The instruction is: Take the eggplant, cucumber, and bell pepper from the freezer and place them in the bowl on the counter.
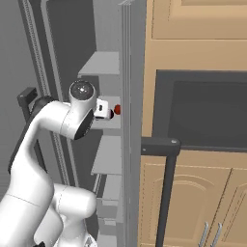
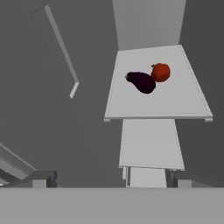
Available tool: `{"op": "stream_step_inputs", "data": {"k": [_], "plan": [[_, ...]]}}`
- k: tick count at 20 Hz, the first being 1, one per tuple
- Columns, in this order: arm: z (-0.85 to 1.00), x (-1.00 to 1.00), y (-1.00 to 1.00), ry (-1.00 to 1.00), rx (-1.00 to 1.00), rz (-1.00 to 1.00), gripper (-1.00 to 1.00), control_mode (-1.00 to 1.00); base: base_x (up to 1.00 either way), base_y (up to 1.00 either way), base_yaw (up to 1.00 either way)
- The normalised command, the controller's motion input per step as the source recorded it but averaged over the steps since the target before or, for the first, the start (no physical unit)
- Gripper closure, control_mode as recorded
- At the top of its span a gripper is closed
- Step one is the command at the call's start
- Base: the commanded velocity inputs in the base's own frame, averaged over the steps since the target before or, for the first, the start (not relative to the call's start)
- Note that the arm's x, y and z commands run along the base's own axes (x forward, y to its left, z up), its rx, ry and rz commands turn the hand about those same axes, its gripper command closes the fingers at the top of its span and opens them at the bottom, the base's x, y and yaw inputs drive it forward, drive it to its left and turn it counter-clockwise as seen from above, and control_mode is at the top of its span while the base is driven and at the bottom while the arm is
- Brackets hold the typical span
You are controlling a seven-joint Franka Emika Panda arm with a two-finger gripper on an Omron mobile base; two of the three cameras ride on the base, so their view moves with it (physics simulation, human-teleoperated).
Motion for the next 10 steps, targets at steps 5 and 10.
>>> {"op": "stream_step_inputs", "data": {"k": [5,10], "plan": [[-0.14,0.24,-0.11,-0.01,0.0,0.02,-1.0,-1.0,0.0,0.0,0.0],[-0.18,0.23,-0.04,-0.04,0.0,0.06,-1.0,-1.0,0.0,0.0,0.0]]}}
